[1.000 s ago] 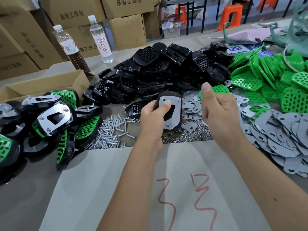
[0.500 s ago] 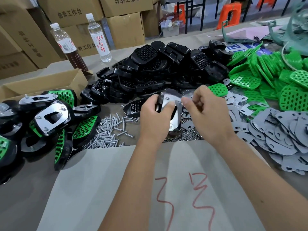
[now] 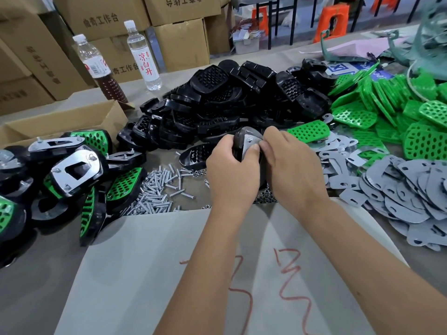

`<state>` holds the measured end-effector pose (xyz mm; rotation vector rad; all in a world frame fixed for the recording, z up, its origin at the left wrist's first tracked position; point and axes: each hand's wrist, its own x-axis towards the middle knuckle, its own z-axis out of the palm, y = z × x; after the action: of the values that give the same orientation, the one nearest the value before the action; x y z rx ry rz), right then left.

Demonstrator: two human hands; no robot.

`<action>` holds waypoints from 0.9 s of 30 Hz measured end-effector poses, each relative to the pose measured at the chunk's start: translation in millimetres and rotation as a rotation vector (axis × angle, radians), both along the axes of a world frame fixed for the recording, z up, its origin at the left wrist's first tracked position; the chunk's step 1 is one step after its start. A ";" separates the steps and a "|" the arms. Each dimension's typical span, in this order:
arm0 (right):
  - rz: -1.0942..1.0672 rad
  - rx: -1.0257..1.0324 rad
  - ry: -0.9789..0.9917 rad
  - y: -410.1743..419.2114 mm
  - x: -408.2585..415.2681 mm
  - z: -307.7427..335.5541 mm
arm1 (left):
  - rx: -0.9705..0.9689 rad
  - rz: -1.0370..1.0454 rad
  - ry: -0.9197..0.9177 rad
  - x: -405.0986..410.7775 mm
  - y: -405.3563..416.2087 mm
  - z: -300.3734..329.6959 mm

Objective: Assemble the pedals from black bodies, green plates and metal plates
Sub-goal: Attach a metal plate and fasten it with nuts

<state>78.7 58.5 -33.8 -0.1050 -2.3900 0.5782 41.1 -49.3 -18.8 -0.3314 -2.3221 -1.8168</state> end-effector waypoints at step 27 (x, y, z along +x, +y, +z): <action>0.229 -0.286 -0.084 5.3 -2.3 -5.9 | 0.235 0.155 -0.344 -22.3 -21.7 0.2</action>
<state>76.4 63.7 -39.7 0.0222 -2.4028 1.0411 18.8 -71.0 -18.5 0.2054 -2.2224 -2.1768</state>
